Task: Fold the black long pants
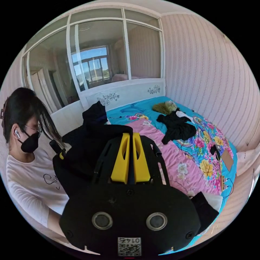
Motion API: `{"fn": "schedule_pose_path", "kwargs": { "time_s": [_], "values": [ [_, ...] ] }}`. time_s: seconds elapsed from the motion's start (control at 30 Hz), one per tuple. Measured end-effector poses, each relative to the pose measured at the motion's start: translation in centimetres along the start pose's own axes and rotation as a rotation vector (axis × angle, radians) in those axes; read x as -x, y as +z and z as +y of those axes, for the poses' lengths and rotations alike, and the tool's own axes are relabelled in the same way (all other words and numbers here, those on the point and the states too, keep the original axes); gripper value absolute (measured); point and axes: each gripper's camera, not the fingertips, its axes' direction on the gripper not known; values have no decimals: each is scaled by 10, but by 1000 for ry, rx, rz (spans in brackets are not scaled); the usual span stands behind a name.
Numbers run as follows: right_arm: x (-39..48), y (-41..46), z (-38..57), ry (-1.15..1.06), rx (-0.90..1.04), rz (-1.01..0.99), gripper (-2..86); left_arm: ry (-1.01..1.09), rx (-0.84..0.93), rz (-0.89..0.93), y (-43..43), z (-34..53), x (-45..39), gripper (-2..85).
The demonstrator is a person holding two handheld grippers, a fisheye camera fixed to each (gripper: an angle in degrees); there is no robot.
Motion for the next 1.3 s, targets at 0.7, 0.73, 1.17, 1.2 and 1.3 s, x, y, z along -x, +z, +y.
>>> {"fn": "schedule_pose_path", "kwargs": {
  "time_s": [0.7, 0.73, 1.17, 1.2, 1.3],
  "values": [
    [43, 381, -59, 20, 504, -165, 51, -353, 682, -841, 1, 116, 191, 21],
    [38, 380, -53, 51, 512, -173, 63, -427, 730, -813, 6, 125, 206, 32],
    [-82, 62, 297, 646, 424, 195, 71, -112, 899, -821, 84, 100, 86, 29],
    [-85, 23, 338, 762, 417, 241, 71, -157, 829, -815, 83, 92, 82, 25],
    [-78, -54, 418, 968, 397, 354, 71, -264, 767, -735, 87, 81, 83, 25]
  ]
}}
